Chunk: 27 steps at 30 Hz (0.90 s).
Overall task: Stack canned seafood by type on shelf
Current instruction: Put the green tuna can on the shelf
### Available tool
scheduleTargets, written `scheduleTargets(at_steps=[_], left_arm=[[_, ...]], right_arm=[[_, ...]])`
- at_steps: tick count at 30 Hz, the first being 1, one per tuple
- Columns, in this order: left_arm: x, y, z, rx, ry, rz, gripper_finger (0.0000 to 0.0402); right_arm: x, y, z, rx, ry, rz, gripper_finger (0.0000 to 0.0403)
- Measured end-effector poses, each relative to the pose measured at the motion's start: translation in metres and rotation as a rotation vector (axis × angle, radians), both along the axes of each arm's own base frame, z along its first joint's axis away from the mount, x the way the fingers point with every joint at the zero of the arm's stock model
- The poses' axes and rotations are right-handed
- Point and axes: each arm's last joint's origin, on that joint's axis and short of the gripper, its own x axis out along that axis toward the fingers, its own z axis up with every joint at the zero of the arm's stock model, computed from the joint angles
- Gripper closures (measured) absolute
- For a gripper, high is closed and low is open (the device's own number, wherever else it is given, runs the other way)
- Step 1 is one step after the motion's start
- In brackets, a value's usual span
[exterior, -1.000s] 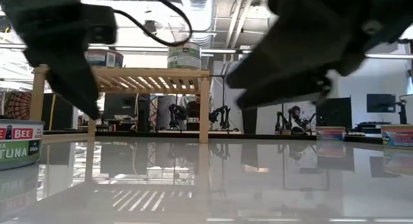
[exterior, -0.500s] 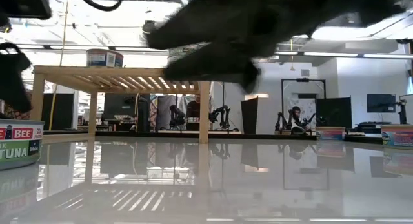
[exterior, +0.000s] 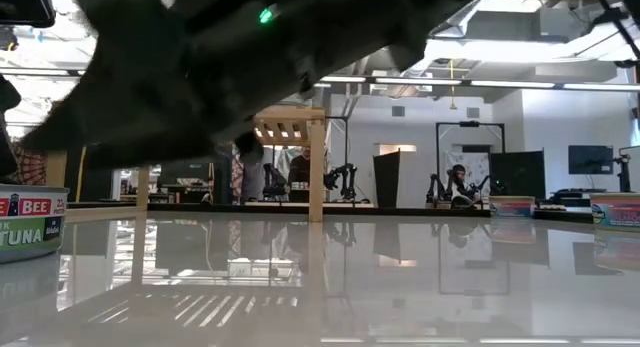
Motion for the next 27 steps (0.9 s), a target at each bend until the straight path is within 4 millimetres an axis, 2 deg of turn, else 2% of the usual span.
scheduleTargets(at_steps=[5, 10, 17, 20, 24, 27], left_arm=[[0.0, 0.0, 0.0, 0.002, -0.001, 0.002, 0.0017], [0.0, 0.0, 0.0, 0.004, -0.002, 0.006, 0.0017], [0.001, 0.0, 0.001, 0.003, -0.033, 0.022, 0.0017], [0.002, -0.001, 0.002, -0.002, -0.047, 0.028, 0.0017], [0.003, -0.002, 0.004, -0.022, -0.07, 0.033, 0.0017], [0.004, -0.003, 0.004, -0.024, -0.09, 0.042, 0.0017]], right_arm=[[0.015, 0.002, -0.013, -0.056, 0.1, 0.005, 0.0255], [0.006, 0.004, -0.012, -0.138, 0.319, -0.003, 0.0302], [-0.024, 0.002, 0.013, -0.257, 0.521, -0.054, 0.0345], [-0.044, -0.002, 0.019, -0.29, 0.683, -0.093, 0.0351], [-0.073, -0.008, 0.019, -0.321, 0.918, -0.219, 0.0355], [-0.099, -0.005, 0.025, -0.474, 1.013, -0.365, 0.0356]])
